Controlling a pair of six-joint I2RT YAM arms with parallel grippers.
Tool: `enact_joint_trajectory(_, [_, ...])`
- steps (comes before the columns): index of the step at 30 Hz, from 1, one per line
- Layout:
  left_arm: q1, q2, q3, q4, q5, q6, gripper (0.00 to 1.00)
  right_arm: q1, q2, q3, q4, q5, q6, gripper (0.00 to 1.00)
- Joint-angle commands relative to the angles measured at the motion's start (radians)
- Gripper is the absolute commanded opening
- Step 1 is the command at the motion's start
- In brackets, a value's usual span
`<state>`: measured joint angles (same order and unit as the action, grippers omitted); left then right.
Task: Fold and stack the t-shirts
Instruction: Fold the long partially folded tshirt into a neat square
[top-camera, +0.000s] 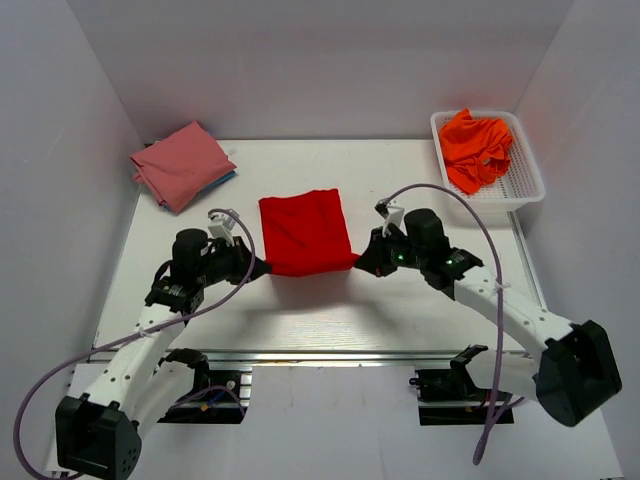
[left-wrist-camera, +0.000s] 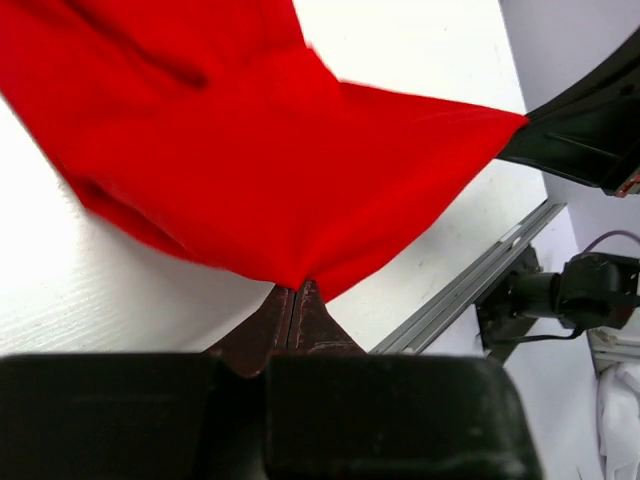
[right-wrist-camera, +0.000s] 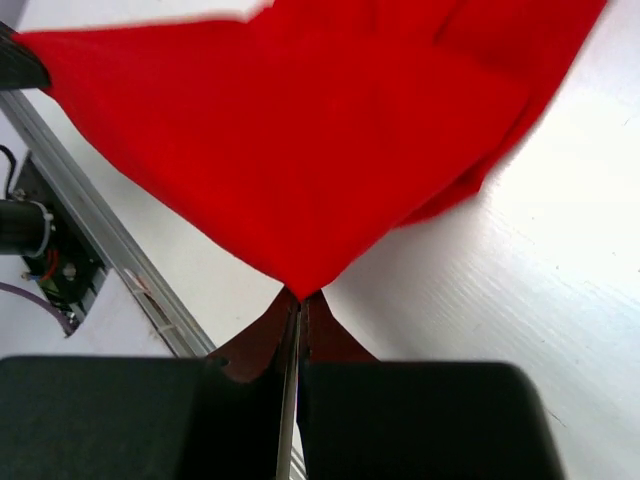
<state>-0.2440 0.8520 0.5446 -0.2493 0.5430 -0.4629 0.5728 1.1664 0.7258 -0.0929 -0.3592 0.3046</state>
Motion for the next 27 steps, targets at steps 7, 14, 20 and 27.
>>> enact_joint_trajectory(7, [0.020,0.054,0.132,-0.022,-0.080,-0.039,0.00,-0.007,0.015,0.176,0.004,0.111,0.007,0.00])
enact_joint_trajectory(14, [0.020,0.209,0.279,-0.010,-0.248,-0.057,0.00,-0.017,0.156,0.363,0.012,0.239,-0.015,0.00])
enact_joint_trajectory(20, [0.020,0.347,0.380,-0.036,-0.347,-0.057,0.00,-0.033,0.344,0.509,0.004,0.236,-0.047,0.00])
enact_joint_trajectory(27, [0.029,0.490,0.492,-0.016,-0.405,-0.048,0.00,-0.071,0.528,0.656,-0.021,0.212,-0.061,0.00])
